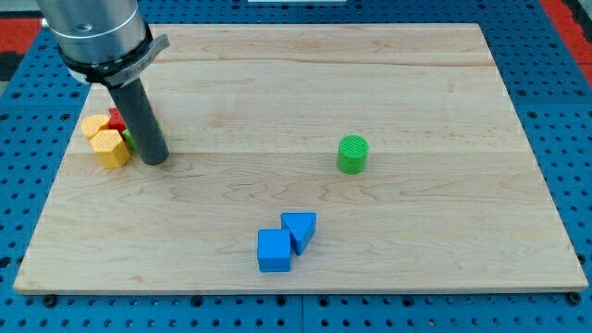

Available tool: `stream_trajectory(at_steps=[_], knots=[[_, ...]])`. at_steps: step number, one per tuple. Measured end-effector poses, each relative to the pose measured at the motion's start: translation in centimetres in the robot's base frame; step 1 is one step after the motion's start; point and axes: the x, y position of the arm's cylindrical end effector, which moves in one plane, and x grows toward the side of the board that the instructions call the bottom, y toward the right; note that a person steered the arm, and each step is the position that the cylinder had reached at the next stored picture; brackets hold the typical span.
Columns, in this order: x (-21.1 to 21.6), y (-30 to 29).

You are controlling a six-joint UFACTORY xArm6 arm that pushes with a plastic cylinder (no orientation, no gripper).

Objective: Move green circle to the center of the board

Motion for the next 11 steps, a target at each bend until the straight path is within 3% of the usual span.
stream_trajectory(at_steps=[1, 2, 3, 5, 6, 7, 8, 10, 11], knots=[[0.6, 5.3], [1.7, 14.2], [4.8, 17.3], [2.8, 28.1], [0.3, 18.1], [-2.4, 16.8], [-1.8, 19.5], [-7.0, 25.4], [-9.0, 22.3]])
